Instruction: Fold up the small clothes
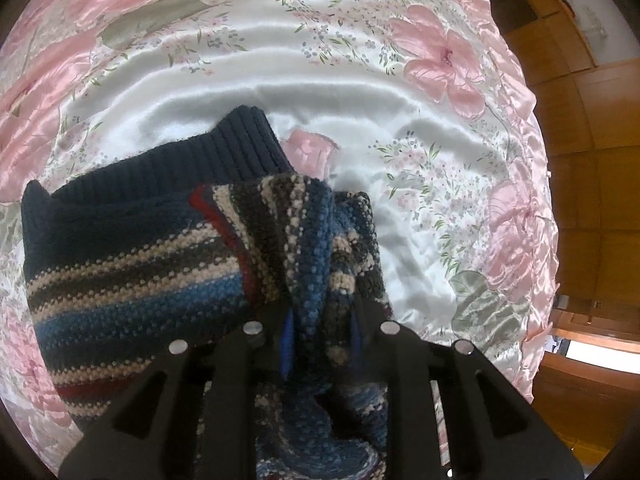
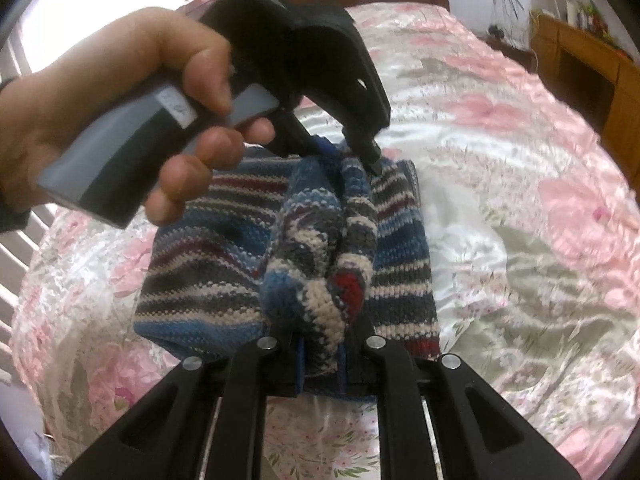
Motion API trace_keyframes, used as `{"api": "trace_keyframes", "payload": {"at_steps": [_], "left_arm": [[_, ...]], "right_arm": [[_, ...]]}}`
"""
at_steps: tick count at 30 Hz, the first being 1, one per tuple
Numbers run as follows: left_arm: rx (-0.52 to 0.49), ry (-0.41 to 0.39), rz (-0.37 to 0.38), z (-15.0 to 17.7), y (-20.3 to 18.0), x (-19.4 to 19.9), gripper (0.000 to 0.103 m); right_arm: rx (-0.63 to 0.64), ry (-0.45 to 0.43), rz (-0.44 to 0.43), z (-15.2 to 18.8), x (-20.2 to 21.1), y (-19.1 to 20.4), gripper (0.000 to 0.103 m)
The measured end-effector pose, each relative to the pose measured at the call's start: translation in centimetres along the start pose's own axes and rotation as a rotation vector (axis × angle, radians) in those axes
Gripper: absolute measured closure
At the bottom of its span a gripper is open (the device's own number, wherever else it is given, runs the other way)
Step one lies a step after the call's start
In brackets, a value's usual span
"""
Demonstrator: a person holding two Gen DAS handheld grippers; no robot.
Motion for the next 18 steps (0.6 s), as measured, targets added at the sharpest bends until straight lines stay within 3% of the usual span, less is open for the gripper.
{"api": "trace_keyframes", "payload": {"at_steps": [8,10,11,13,15,18], "left_arm": [[-0.044,-0.025,-0.013,0.3,-1.0,-0.7,0.070],[-0.058,-0.031,-0.010,0.4,-1.3,-0.7,0.062],[-0.063,-0.032,-0.001,0.4,-1.6,-0.6,0.052],[-0.069,-0.030,0.018,0.4,-2.3,-0.3,0.040],[-0.077,-0.048,0.048,0.1,-3.1,0.9,0.037],[-0.048,-0.132,0.125,-1.0,-3.3,4.6,0.026]], "right_arm": [[-0.083,0.017,-0.065,1.5,-0.7,-1.8,0.091],[-0.099,0.020,-0.086,1.8,-0.8,-2.0,0.091],[-0.110,0.022,-0.099,1.8,-0.9,-2.1,0.089],[-0.161,0.029,-0.139,2.1,-1.0,-2.4,0.080],[-0.261,0.048,-0.194,2.6,-0.9,-3.6,0.060],[-0.387,0.090,-0.269,3.4,-0.2,-5.3,0.055]]}}
Point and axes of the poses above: each gripper's, at about its wrist camera, not at the fingertips, and x roughly against the way its jaws point, y to its left, z to its underside, the point moved 7 cm from there along -x, roughly the way its jaws point, and after that the axes turned 10 degrees about -y, right-handed, at the moved point
